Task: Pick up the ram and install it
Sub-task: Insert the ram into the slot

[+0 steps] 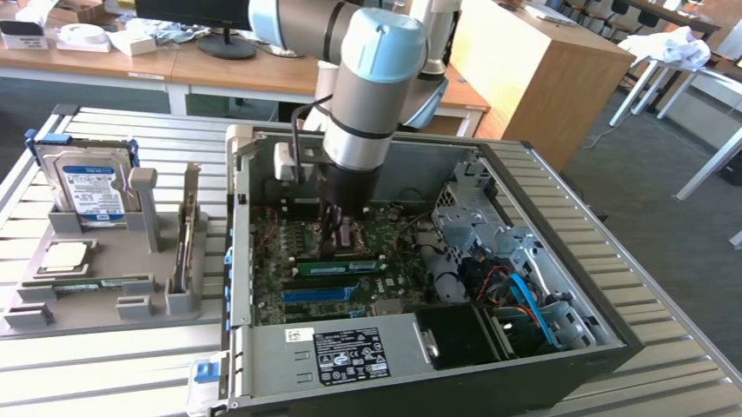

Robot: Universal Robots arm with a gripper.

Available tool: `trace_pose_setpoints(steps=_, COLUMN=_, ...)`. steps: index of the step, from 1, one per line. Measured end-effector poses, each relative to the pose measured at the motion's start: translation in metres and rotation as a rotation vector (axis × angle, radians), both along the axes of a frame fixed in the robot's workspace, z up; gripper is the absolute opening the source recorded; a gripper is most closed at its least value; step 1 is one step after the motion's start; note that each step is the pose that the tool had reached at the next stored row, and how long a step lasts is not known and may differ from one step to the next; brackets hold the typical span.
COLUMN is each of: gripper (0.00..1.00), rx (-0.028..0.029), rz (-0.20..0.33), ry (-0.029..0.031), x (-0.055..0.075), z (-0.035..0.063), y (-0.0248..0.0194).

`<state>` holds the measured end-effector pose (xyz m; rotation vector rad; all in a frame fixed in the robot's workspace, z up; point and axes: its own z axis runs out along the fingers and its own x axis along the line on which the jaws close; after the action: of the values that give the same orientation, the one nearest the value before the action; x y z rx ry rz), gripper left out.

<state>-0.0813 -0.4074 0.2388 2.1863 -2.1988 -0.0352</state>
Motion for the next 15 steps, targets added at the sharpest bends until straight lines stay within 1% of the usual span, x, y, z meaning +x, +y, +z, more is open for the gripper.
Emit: trace_pose_setpoints(steps=15, gripper=0.1, rx=0.0, rz=0.0, ry=0.0, x=0.0, z=0.0348, y=0.0)
